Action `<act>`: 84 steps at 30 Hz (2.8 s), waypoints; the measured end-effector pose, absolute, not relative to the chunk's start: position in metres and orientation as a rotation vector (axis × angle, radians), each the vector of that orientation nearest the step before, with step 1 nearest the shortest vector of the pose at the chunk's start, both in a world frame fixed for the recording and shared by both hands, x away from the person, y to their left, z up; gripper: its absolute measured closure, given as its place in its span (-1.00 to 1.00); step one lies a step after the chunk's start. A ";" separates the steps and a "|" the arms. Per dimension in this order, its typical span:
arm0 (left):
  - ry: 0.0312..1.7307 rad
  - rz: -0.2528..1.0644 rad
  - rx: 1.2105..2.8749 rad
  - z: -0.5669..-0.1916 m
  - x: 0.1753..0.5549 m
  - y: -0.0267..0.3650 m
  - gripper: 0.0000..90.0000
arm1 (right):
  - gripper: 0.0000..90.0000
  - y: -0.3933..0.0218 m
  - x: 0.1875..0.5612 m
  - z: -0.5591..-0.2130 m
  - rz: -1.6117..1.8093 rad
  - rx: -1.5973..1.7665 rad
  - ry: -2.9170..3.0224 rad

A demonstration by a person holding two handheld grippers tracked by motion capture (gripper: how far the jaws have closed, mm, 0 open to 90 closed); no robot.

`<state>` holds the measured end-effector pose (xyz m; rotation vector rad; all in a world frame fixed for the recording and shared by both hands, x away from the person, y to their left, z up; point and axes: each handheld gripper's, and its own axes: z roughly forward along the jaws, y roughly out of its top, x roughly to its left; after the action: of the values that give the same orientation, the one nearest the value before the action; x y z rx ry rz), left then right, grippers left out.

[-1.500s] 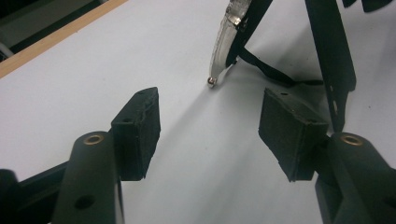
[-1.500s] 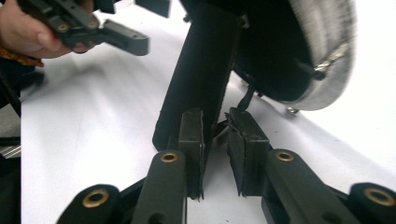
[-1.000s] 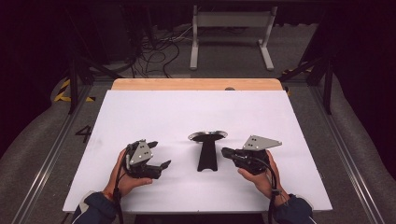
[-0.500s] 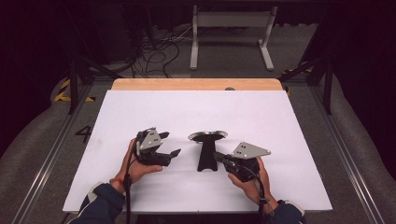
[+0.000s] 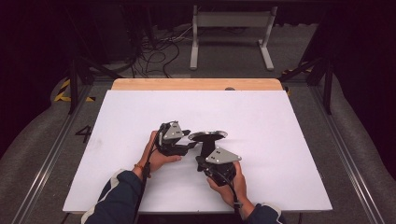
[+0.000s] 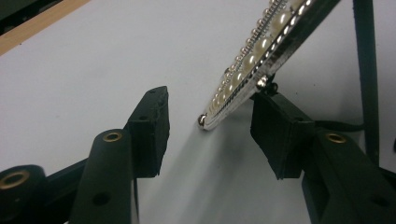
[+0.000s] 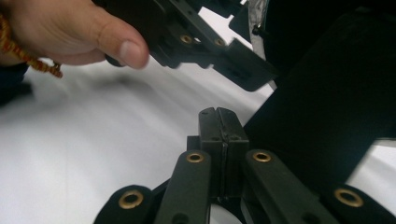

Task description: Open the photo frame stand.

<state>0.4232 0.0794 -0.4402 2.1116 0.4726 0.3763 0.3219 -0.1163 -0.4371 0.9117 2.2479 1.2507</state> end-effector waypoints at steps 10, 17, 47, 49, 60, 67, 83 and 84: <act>0.402 0.423 2.119 -0.442 0.419 0.067 0.51 | 1.00 -0.099 0.322 -0.447 1.213 0.949 2.166; 0.410 0.528 2.135 -0.443 0.403 0.064 0.68 | 1.00 -0.099 0.326 -0.451 1.156 1.003 2.141; 0.427 0.450 2.101 -0.452 0.402 0.064 0.57 | 1.00 -0.134 0.337 -0.450 1.179 1.021 2.258; 0.414 0.459 2.108 -0.451 0.401 0.065 0.63 | 1.00 -0.135 0.337 -0.448 1.188 1.015 2.255; 0.358 0.506 2.157 -0.446 0.393 0.067 0.69 | 1.00 -0.135 0.337 -0.444 1.189 1.027 2.254; 0.319 0.532 2.188 -0.444 0.385 0.066 0.70 | 1.00 -0.138 0.334 -0.443 1.201 1.034 2.265; 0.329 0.499 2.154 -0.443 0.379 0.068 0.67 | 1.00 -0.156 0.337 -0.441 1.221 1.055 2.320; 0.331 0.488 2.152 -0.443 0.379 0.068 0.67 | 1.00 -0.156 0.336 -0.442 1.206 1.032 2.326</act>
<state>0.3794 0.0682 -0.4429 2.1519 0.3306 0.4876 0.3361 -0.1561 -0.4417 1.0317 2.3262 1.2063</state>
